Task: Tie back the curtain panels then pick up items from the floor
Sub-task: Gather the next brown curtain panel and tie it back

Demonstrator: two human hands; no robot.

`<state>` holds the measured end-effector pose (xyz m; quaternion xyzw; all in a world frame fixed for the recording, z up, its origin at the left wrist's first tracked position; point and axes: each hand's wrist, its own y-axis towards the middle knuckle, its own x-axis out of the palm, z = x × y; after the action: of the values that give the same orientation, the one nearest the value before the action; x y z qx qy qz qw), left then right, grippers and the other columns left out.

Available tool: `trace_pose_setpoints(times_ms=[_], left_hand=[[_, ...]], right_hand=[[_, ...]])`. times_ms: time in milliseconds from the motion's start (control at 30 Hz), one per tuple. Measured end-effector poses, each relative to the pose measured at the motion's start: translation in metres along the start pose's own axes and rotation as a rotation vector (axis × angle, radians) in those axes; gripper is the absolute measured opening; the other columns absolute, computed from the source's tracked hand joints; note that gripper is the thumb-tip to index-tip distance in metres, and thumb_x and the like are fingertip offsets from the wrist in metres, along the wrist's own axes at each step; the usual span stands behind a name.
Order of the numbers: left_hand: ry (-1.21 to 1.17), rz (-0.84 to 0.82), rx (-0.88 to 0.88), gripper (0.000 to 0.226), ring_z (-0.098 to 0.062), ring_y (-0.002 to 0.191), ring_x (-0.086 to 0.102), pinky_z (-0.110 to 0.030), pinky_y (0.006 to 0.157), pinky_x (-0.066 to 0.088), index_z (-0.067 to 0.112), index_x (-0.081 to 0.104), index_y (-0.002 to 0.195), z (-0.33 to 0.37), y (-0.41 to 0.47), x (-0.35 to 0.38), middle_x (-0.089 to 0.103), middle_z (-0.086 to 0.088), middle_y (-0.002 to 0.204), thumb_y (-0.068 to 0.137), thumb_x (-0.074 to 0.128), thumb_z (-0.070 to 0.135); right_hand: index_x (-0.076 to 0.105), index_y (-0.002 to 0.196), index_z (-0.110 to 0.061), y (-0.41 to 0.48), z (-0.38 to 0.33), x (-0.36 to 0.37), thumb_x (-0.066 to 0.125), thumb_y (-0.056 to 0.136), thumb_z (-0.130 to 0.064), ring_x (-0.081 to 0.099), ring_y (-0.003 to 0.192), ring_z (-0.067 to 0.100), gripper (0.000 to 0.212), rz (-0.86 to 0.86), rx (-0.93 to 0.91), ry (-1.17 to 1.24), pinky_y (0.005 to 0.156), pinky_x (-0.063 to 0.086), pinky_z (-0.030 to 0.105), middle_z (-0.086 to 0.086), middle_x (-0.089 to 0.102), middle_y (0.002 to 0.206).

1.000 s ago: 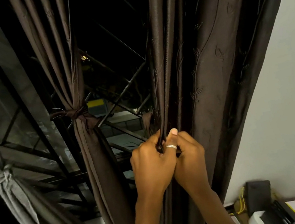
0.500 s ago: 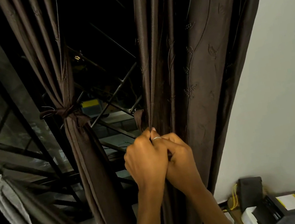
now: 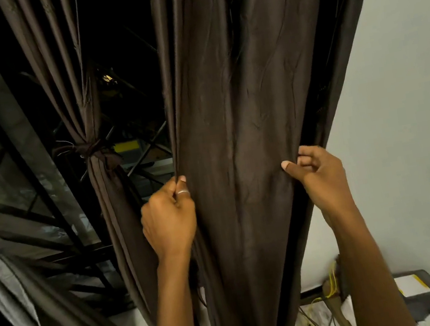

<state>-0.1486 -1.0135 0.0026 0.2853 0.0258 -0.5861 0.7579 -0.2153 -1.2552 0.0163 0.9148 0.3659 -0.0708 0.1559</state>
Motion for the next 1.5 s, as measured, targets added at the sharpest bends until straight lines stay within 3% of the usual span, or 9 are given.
trace_pose_setpoints(times_ms=[133, 267, 400, 567, 900, 1067, 1267, 1367, 1500], left_hand=[[0.022, -0.021, -0.001, 0.047, -0.015, 0.047, 0.051, -0.027, 0.051, 0.032, 0.024, 0.055, 0.057, -0.002, 0.009, -0.002, 0.044, 0.008, 0.043, 0.101, 0.055, 0.041], [0.055, 0.013, 0.016, 0.036, -0.031, 0.060, 0.062, -0.039, 0.057, 0.050, 0.021, 0.071, 0.082, 0.002, 0.000, 0.004, 0.048, 0.005, 0.052, 0.102, 0.051, 0.042], [0.074, -0.018, 0.080, 0.032, -0.029, 0.067, 0.065, -0.035, 0.055, 0.047, 0.027, 0.075, 0.099, 0.008, -0.016, 0.013, 0.064, -0.005, 0.067, 0.102, 0.048, 0.044], [-0.059, -0.183, 0.155, 0.035, -0.011, 0.058, 0.063, -0.031, 0.053, 0.048, 0.025, 0.067, 0.078, 0.021, -0.034, 0.030, 0.063, 0.006, 0.061, 0.104, 0.048, 0.041], [-0.108, -0.334, 0.233, 0.038, -0.005, 0.042, 0.049, -0.014, 0.043, 0.031, 0.032, 0.052, 0.065, 0.013, -0.028, 0.017, 0.055, 0.014, 0.051, 0.103, 0.054, 0.030], [0.035, -0.281, 0.213, 0.052, -0.009, 0.043, 0.052, -0.024, 0.043, 0.035, 0.024, 0.048, 0.056, 0.028, -0.027, 0.012, 0.053, 0.003, 0.046, 0.090, 0.057, 0.063], [0.209, -0.138, 0.151, 0.048, -0.016, 0.052, 0.046, -0.029, 0.051, 0.026, 0.025, 0.036, 0.056, 0.040, -0.031, 0.017, 0.041, 0.009, 0.052, 0.098, 0.057, 0.035], [0.210, -0.143, 0.142, 0.047, -0.022, 0.057, 0.053, -0.031, 0.055, 0.030, 0.026, 0.038, 0.056, 0.037, -0.027, 0.012, 0.045, 0.006, 0.054, 0.099, 0.056, 0.034], [0.144, -0.103, 0.154, 0.058, -0.009, 0.040, 0.038, -0.026, 0.046, 0.027, 0.027, 0.031, 0.049, 0.029, -0.020, 0.002, 0.035, 0.010, 0.043, 0.099, 0.059, 0.029]], right_hand=[[0.068, 0.092, -0.025, 0.000, 0.007, -0.001, 0.076, 0.091, -0.028, 0.067, 0.082, 0.009, 0.009, 0.202, -0.106, -0.145, 0.087, 0.055, 0.030, -0.012, 0.069, 0.085], [0.062, 0.097, -0.016, -0.034, 0.014, 0.025, 0.067, 0.098, -0.020, 0.061, 0.079, 0.016, 0.007, 0.372, -0.270, -0.160, 0.076, 0.053, 0.029, 0.000, 0.063, 0.091], [0.061, 0.094, -0.015, -0.070, 0.007, 0.061, 0.065, 0.097, -0.010, 0.064, 0.069, 0.013, 0.007, 0.303, -0.426, -0.109, 0.064, 0.046, 0.016, 0.000, 0.065, 0.080], [0.062, 0.096, -0.017, -0.094, 0.001, 0.100, 0.063, 0.099, -0.007, 0.066, 0.066, 0.014, 0.010, 0.046, -0.434, -0.009, 0.059, 0.055, 0.035, -0.001, 0.067, 0.075], [0.070, 0.086, -0.005, -0.092, 0.007, 0.100, 0.061, 0.096, 0.004, 0.059, 0.065, 0.013, 0.016, 0.059, -0.514, -0.070, 0.057, 0.049, 0.038, 0.002, 0.063, 0.077], [0.068, 0.081, 0.000, -0.092, 0.011, 0.100, 0.062, 0.093, 0.007, 0.055, 0.058, 0.014, 0.015, 0.062, -0.565, -0.067, 0.050, 0.046, 0.033, 0.004, 0.060, 0.070], [0.071, 0.079, -0.010, -0.087, 0.011, 0.096, 0.067, 0.088, 0.008, 0.060, 0.066, 0.005, 0.020, -0.102, -0.541, -0.036, 0.057, 0.044, 0.015, -0.009, 0.063, 0.076], [0.080, 0.104, -0.015, -0.071, 0.008, 0.078, 0.069, 0.092, -0.001, 0.070, 0.096, -0.002, 0.022, -0.294, -0.413, 0.055, 0.082, 0.054, 0.015, -0.013, 0.075, 0.102], [0.076, 0.110, -0.023, -0.038, 0.017, 0.034, 0.071, 0.094, -0.025, 0.068, 0.096, -0.003, 0.017, 0.099, -0.194, -0.072, 0.092, 0.052, 0.020, -0.020, 0.071, 0.098]])
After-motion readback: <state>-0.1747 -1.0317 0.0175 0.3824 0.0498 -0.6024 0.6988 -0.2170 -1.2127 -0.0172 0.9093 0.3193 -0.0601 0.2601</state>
